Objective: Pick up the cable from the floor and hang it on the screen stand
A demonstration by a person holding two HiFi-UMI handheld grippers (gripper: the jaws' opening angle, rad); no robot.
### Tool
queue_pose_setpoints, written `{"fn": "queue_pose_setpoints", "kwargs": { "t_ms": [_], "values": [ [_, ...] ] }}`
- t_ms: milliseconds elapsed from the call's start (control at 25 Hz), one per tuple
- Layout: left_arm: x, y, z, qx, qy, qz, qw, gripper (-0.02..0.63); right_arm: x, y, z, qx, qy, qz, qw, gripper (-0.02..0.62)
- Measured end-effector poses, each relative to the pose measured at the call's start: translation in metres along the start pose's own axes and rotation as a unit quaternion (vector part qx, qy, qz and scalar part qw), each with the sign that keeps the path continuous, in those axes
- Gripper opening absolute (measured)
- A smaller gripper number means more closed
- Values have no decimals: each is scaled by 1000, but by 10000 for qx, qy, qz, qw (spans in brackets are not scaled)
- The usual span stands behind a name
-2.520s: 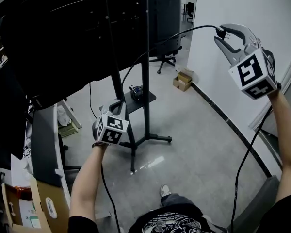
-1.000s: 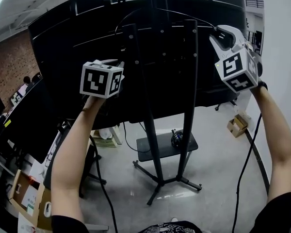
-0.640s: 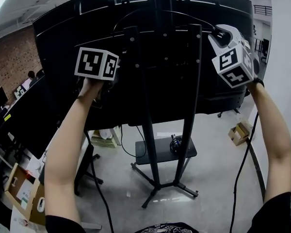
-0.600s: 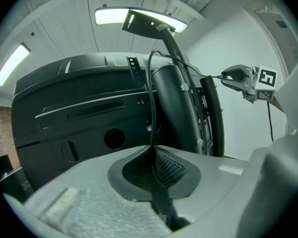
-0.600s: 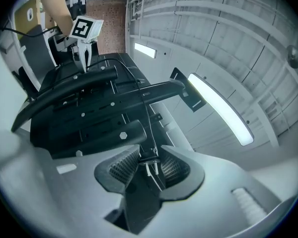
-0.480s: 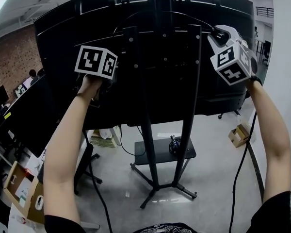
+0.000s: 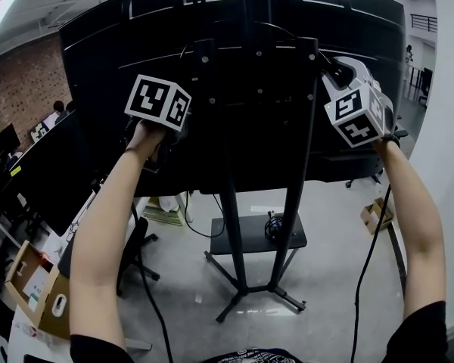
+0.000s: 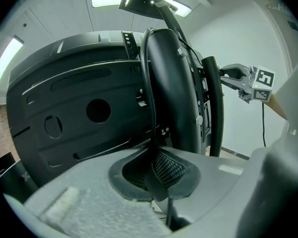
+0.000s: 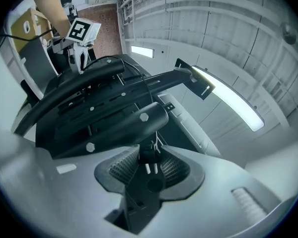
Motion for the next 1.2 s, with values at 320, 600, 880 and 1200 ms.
{"fn": "queue_pose_setpoints", "kwargs": {
  "t_ms": [320,600,880,1200],
  "values": [
    [-8,2,-3,86,67,39,9999,17,-4,10,-1,-50,-181,-188,9996,135],
    [-18,48,-11,499,592,812,9937,17,-3,9,0,-47,-173,-118,9998,135],
    [-47,44,-18,796,1778,211,9806,17,-4,8,0,-45,-176,-98,9998,135],
    [-45,5,-31,602,888,-872,9904,31,-8,10,-2,-183,-211,-33,9996,138]
  ]
}}
Point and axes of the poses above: the fingertips, and each gripper's own axes: z backward along the fingers, y to its left, x out of its top, the point moved 1 cm from there along z, backward along the fingers, and after that the axes turned 14 degrees about x, right-handed, at the moved point
